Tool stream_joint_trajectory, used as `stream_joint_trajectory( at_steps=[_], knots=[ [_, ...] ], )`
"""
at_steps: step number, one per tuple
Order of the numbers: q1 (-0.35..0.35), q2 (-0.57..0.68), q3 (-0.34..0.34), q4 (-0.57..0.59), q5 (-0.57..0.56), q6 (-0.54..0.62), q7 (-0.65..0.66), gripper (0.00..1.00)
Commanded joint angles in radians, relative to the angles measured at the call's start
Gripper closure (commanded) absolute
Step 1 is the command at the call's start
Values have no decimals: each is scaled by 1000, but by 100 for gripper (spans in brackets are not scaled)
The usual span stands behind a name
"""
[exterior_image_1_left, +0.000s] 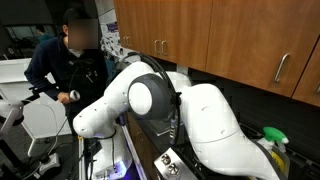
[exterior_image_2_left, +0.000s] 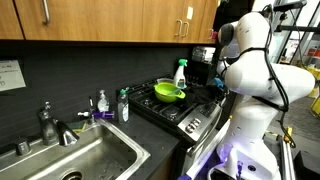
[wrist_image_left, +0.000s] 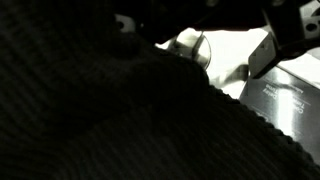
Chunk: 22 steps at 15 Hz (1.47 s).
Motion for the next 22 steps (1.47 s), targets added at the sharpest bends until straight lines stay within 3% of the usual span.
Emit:
stream_joint_trajectory(
  at_steps=[1,4,9,14,18,19,20,21,22],
  knots=[
    [-3,5,5,-25,26,-1,32,25],
    [-8,3,4,-22,45,-2,33,35],
    [-12,0,4,-14,67,0,27,69],
    [-21,-2,7,-11,51,-22,-14,69],
    [-50,-8,20,4,-4,-114,-224,69],
    [-41,-118,58,-160,98,-25,-333,69],
    [-41,-123,59,-177,119,-15,-361,19],
    [-49,-139,69,-205,158,2,-430,19],
    [-39,-149,72,-236,188,42,-497,64]
  ],
)
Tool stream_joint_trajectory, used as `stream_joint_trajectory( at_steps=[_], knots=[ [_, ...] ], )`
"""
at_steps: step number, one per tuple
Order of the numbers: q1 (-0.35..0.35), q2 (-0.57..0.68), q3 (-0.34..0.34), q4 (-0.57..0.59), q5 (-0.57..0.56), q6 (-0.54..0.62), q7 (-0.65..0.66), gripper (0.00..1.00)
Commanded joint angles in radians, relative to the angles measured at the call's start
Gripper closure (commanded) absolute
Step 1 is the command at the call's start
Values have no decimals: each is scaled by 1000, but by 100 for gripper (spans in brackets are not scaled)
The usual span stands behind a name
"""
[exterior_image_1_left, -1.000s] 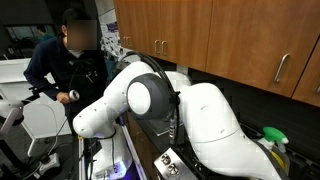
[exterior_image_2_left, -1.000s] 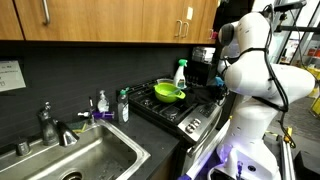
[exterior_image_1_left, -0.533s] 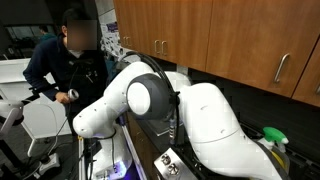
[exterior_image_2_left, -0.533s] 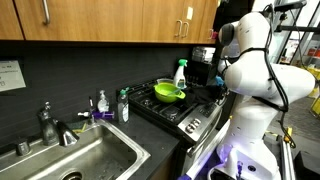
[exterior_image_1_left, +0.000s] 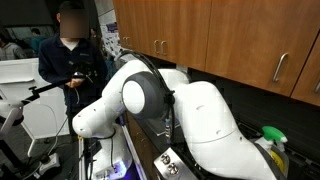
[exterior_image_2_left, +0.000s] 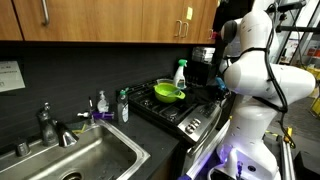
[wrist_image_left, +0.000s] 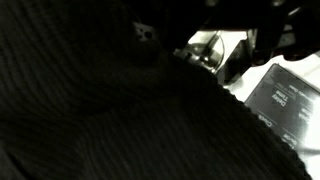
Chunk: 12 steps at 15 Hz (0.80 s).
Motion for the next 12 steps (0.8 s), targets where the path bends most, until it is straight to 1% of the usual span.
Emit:
stream_joint_trajectory(
  at_steps=[1,2,3,4,6,7,10,12],
  knots=[
    [0,-126,46,-226,89,35,-231,61],
    [2,-144,48,-258,114,39,-275,12],
    [5,-167,48,-297,129,27,-311,14],
    [10,-180,44,-331,133,16,-333,13],
    [20,-197,35,-389,146,5,-378,4],
    [25,-201,29,-408,150,4,-387,1],
    [18,-170,7,-412,145,-25,-372,0],
    [-10,-169,-17,-422,143,-61,-384,0]
  ],
)
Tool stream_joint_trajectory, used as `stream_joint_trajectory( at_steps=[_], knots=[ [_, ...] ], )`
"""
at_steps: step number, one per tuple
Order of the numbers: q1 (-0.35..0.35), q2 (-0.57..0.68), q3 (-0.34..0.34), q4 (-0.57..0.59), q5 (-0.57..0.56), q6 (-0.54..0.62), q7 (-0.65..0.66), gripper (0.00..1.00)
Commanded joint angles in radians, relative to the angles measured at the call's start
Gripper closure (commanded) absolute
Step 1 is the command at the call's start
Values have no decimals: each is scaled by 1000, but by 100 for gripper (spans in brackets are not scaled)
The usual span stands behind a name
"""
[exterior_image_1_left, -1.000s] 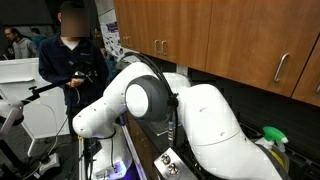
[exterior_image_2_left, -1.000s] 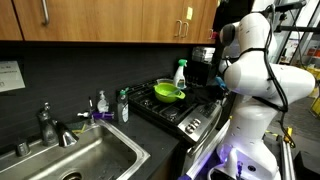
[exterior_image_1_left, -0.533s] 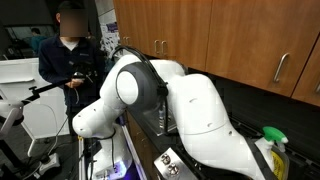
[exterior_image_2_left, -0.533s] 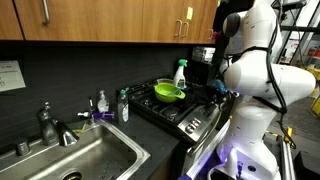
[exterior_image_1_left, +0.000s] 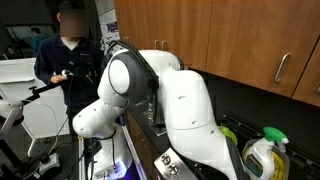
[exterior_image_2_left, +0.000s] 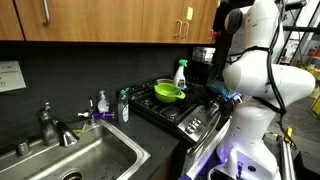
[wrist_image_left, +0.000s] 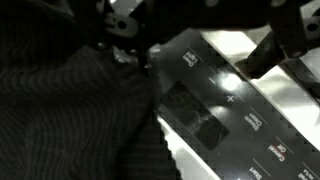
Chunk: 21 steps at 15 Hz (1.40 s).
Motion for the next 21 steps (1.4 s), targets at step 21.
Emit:
stream_joint_trajectory(
  at_steps=[21],
  knots=[
    [-202,-413,-185,-290,9,-53,-312,0]
  ],
)
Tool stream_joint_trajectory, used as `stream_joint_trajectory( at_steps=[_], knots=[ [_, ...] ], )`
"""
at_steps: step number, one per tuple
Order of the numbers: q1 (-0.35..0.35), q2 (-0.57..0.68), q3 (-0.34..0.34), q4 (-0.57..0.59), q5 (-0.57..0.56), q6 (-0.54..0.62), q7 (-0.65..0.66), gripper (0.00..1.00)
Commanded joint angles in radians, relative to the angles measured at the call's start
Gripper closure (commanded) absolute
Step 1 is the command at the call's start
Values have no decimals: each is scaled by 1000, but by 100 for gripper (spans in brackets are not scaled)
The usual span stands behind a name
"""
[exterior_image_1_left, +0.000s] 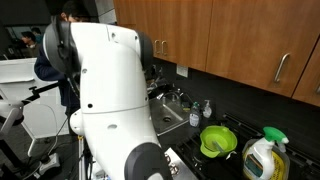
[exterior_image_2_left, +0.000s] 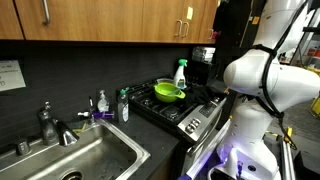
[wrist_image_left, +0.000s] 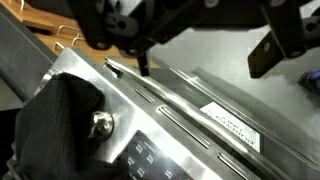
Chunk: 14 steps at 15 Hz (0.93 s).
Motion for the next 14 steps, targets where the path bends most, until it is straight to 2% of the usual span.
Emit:
stream_joint_trajectory(
  at_steps=[1,5,9,10,14],
  knots=[
    [40,-175,-6,-109,-78,10,-35,0],
    [92,-259,7,-143,-173,12,-10,0],
    [153,-256,25,-137,-237,-2,38,0],
    [138,-234,10,-119,-203,-3,2,0],
    [166,-235,18,-122,-216,-4,23,0]
  ],
)
